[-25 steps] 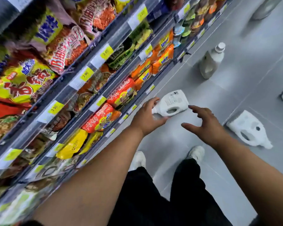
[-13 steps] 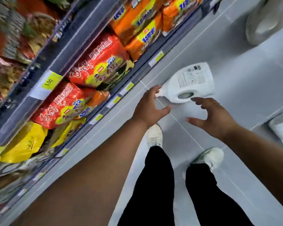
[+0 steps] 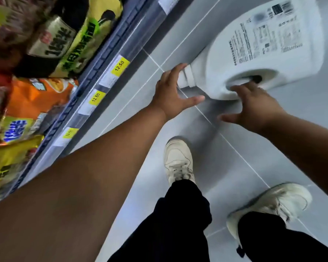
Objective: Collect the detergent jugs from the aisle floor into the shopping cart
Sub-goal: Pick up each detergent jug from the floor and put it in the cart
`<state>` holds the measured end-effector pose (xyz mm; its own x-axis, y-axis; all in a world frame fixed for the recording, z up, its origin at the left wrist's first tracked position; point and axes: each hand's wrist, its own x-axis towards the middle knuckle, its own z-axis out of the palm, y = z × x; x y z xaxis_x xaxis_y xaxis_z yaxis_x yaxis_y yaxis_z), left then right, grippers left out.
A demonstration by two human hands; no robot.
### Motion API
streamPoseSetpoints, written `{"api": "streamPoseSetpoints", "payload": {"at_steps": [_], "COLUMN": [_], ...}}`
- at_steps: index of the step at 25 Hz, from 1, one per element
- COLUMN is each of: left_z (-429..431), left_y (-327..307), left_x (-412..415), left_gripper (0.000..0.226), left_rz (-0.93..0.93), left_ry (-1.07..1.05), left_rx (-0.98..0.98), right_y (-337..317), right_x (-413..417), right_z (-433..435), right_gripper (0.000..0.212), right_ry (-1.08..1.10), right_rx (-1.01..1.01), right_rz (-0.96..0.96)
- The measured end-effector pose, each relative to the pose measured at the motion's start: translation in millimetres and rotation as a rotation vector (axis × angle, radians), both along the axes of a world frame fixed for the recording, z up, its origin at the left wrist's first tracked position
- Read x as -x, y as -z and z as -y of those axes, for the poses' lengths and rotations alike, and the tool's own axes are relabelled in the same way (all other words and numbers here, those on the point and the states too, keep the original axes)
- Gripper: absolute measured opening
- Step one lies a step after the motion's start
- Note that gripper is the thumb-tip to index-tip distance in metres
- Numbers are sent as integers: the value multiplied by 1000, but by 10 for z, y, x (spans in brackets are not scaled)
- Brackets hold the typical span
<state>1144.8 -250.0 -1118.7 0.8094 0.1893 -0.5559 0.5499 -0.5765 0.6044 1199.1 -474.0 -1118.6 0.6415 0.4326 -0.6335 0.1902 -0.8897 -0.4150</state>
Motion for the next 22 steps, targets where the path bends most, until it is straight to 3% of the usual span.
{"api": "streamPoseSetpoints", "payload": {"at_steps": [5, 12, 22], "left_z": [-90, -13, -59], "left_y": [421, 590, 236], "left_x": [-133, -269, 18], "left_gripper": [93, 89, 78], "left_rz": [-49, -52, -16], "left_ry": [18, -9, -96], "left_rx": [32, 24, 68], "right_y": [379, 405, -20], "right_x": [-112, -168, 61], "right_z": [-78, -63, -63], "right_gripper": [85, 81, 62], "right_ry": [-95, -158, -2], "right_rx": [54, 86, -131], "right_rz": [86, 168, 312]}}
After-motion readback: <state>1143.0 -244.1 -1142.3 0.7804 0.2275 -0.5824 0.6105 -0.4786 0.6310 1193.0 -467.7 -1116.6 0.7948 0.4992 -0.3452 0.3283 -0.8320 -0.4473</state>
